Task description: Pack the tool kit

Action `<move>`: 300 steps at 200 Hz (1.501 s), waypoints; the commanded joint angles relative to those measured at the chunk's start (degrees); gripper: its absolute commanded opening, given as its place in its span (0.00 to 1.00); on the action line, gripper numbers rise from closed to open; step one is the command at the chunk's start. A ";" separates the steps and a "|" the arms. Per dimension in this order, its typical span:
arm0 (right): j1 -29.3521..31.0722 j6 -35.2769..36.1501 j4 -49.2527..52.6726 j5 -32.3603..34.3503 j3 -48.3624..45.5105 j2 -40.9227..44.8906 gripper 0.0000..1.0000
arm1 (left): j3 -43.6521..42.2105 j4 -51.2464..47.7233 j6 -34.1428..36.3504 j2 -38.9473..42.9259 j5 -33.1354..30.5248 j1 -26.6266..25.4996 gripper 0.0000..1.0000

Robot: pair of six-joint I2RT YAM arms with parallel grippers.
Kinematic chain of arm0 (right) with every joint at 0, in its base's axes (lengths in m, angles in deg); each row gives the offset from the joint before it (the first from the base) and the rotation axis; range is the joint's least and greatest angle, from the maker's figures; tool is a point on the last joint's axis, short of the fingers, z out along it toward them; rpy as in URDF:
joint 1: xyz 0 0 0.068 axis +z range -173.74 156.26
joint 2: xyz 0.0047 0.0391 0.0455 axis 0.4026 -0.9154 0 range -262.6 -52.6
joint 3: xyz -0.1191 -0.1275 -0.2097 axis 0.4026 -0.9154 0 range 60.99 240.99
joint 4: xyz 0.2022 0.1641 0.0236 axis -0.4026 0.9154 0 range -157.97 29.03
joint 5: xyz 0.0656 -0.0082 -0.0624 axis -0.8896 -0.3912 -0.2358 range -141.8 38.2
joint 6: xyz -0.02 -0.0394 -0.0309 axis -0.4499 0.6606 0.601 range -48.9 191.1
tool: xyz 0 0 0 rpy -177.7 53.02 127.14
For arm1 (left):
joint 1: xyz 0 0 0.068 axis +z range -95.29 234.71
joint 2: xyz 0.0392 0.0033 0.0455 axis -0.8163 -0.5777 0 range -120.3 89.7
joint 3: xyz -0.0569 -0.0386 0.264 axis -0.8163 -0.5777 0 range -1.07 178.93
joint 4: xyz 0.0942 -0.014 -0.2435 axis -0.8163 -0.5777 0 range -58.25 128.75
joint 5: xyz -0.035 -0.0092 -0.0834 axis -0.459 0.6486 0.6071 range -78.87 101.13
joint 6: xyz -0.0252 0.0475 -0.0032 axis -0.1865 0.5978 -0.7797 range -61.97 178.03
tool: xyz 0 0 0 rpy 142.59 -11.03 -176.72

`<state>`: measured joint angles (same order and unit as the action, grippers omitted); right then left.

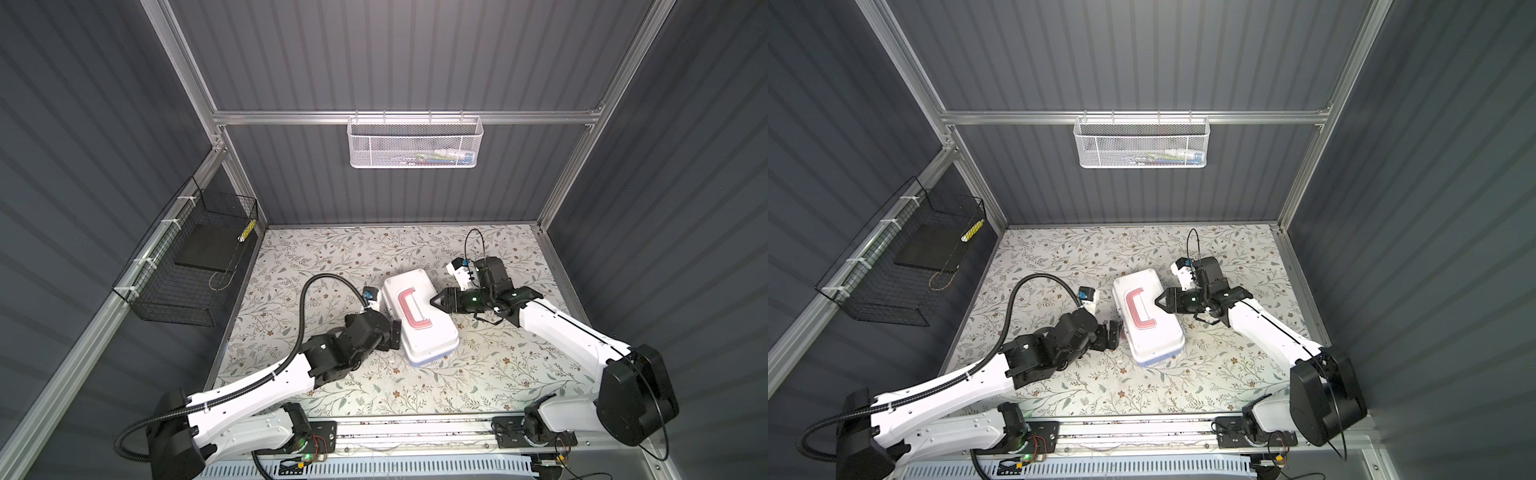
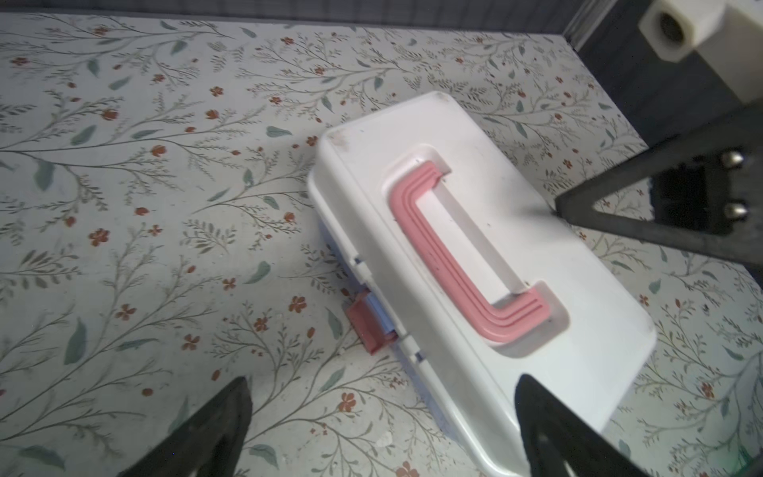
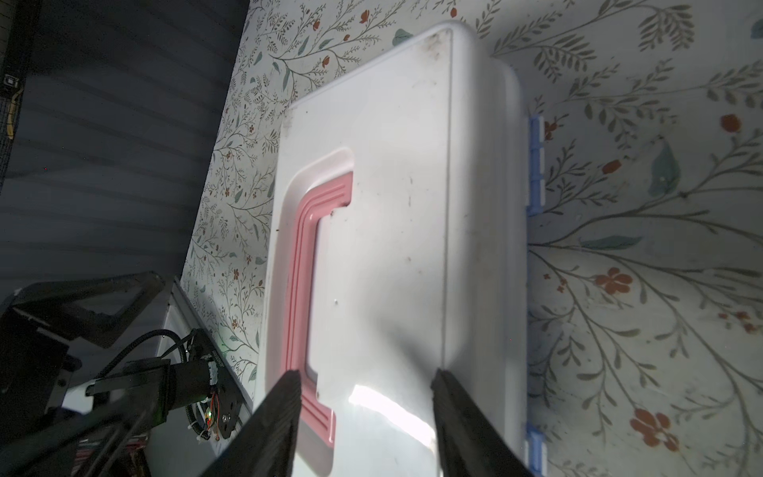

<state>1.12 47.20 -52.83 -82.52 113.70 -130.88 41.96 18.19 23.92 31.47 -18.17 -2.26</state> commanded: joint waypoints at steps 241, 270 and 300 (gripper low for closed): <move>-2.89 0.62 1.96 -3.34 -2.34 7.25 0.55 | -16.25 43.07 18.95 -25.09 3.09 1.03 1.00; -2.98 0.79 2.09 -3.76 -2.35 7.26 0.55 | -15.05 45.52 17.94 -28.98 0.16 1.07 1.00; -2.99 0.62 2.07 -4.30 -2.43 7.08 0.55 | -14.44 46.94 17.40 -31.67 -3.01 1.06 1.00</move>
<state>-1.70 47.97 -50.41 -86.10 111.89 -124.43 25.52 61.47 41.80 1.32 -17.18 -1.08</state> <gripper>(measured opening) 0.554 0.997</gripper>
